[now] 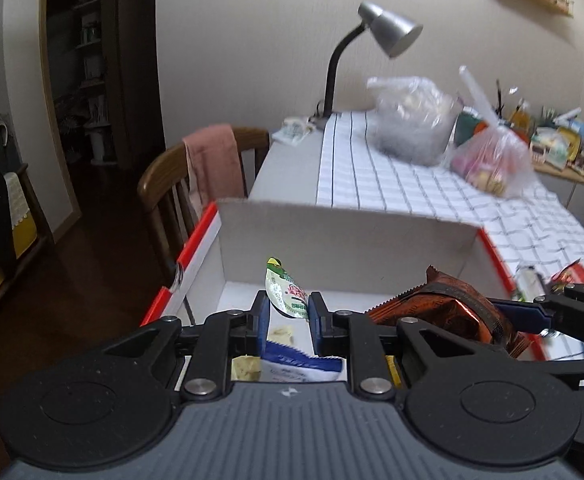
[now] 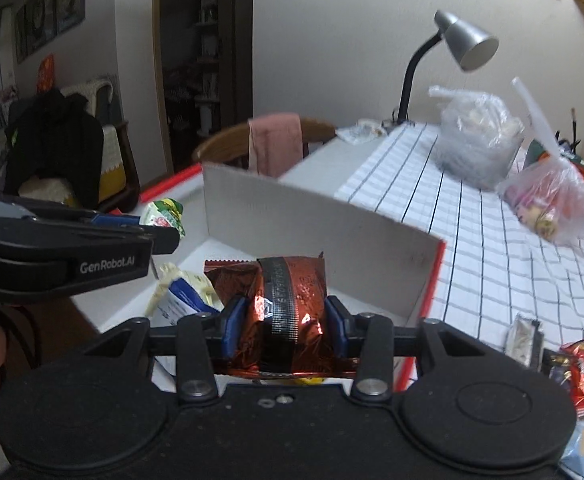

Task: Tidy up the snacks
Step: 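Carry the green pouch and foil bag with both tools over the red box, then open the left tool dropping the pouch while the right tool releases the foil bag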

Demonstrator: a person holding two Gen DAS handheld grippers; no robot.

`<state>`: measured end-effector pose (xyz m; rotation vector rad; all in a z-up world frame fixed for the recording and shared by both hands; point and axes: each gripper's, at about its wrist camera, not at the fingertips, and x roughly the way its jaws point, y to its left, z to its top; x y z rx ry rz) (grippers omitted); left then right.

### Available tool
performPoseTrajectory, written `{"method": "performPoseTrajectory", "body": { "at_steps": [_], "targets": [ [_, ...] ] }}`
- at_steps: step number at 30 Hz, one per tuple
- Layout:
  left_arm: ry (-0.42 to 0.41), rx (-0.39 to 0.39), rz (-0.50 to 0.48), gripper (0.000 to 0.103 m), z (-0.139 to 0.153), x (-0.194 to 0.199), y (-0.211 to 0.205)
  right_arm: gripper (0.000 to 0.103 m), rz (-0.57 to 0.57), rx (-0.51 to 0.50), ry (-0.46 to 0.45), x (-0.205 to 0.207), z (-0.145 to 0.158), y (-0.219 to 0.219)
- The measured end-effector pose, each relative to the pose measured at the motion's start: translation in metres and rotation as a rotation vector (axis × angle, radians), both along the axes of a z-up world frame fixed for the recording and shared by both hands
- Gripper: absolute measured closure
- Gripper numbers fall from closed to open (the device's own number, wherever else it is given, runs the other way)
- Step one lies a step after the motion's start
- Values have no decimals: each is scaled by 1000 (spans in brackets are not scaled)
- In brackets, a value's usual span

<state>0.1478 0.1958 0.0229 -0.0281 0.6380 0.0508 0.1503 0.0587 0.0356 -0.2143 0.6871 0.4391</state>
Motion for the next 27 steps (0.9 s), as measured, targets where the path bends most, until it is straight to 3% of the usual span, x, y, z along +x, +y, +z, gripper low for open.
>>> {"method": "performPoseTrajectory", "body": {
  "at_steps": [14,23,27],
  "targets": [
    [145,48,-53,83,-37,21,-5,61,13,-40,85,7,-27,12],
    [146,29,-58,83,-37,14,-6,59,8,-21,85,4,-23,1],
    [130,32,-66,82,-30,7,-8,50,6,3,79,1,-14,-7]
  ]
}}
